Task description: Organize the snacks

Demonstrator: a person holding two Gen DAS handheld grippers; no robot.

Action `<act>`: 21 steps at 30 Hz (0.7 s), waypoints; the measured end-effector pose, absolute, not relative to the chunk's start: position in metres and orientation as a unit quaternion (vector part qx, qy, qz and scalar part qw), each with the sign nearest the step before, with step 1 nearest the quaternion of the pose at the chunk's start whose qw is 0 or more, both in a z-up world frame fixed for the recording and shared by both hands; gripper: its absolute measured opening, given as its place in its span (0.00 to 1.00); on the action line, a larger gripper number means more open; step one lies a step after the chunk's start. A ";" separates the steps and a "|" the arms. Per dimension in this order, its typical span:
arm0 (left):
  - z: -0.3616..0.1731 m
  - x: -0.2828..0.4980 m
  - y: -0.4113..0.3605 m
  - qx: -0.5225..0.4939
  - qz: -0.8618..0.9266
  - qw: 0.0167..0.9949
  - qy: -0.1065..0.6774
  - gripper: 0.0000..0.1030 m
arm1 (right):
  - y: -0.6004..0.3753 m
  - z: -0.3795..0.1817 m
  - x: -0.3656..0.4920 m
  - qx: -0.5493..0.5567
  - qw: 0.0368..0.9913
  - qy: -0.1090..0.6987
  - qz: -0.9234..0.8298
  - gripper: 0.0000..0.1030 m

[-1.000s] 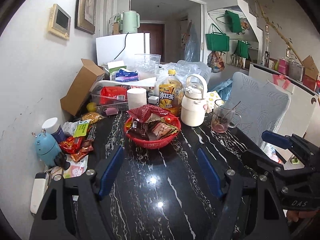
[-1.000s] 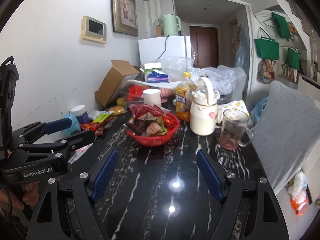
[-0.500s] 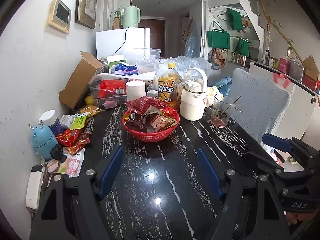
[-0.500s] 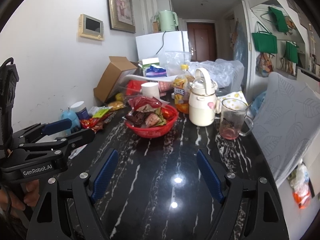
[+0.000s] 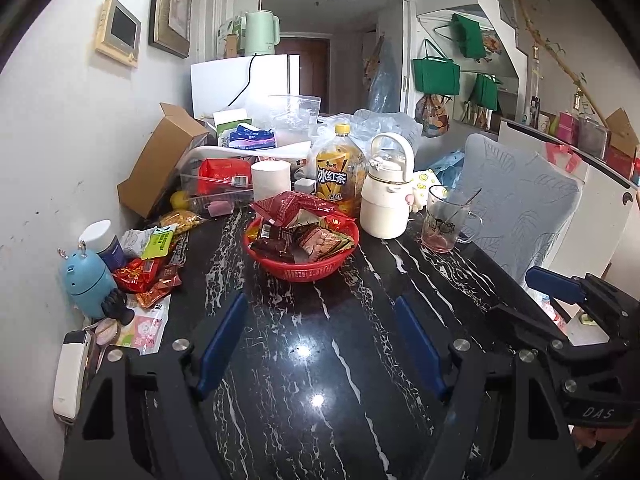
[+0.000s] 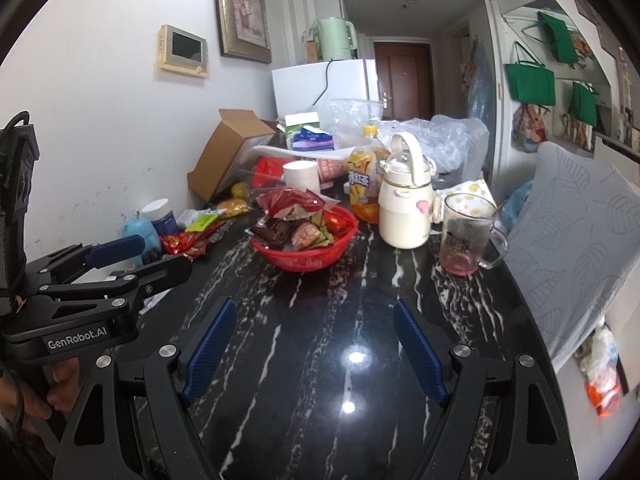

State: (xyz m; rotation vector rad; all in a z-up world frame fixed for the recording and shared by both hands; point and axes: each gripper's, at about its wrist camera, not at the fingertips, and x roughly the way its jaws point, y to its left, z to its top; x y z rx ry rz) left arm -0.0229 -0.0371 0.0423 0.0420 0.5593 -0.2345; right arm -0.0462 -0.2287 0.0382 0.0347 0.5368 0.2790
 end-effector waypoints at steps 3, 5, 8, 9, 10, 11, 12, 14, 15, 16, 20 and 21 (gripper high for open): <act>0.043 -0.024 -0.037 0.021 -0.115 0.955 0.274 0.73 | -0.230 0.038 -0.047 0.018 0.955 0.265 0.136 0.79; 0.043 -0.024 -0.037 0.021 -0.114 0.955 0.275 0.73 | -0.231 0.038 -0.048 0.018 0.955 0.266 0.134 0.79; 0.044 -0.025 -0.037 0.020 -0.112 0.956 0.271 0.73 | -0.231 0.038 -0.049 0.018 0.955 0.267 0.132 0.79; 0.044 -0.025 -0.037 0.020 -0.112 0.956 0.271 0.73 | -0.231 0.038 -0.049 0.017 0.955 0.266 0.132 0.79; 0.044 -0.025 -0.037 0.021 -0.113 0.956 0.271 0.73 | -0.231 0.038 -0.049 0.017 0.955 0.266 0.132 0.79; 0.044 -0.025 -0.037 0.021 -0.113 0.956 0.271 0.73 | -0.231 0.037 -0.049 0.017 0.955 0.266 0.132 0.79; 0.044 -0.025 -0.037 0.022 -0.113 0.955 0.272 0.73 | -0.231 0.037 -0.050 0.017 0.955 0.266 0.132 0.79; 0.043 -0.024 -0.036 0.021 -0.112 0.955 0.274 0.73 | -0.231 0.037 -0.050 0.016 0.955 0.266 0.131 0.79; 0.043 -0.024 -0.036 0.021 -0.112 0.955 0.274 0.73 | -0.231 0.037 -0.050 0.015 0.955 0.266 0.131 0.79; 0.043 -0.024 -0.036 0.021 -0.112 0.955 0.275 0.73 | -0.231 0.037 -0.051 0.015 0.955 0.266 0.131 0.79; 0.042 -0.024 -0.036 0.020 -0.111 0.954 0.277 0.73 | -0.232 0.036 -0.052 0.013 0.955 0.268 0.128 0.79; 0.041 -0.024 -0.036 0.020 -0.111 0.954 0.277 0.73 | -0.232 0.035 -0.052 0.014 0.955 0.268 0.128 0.79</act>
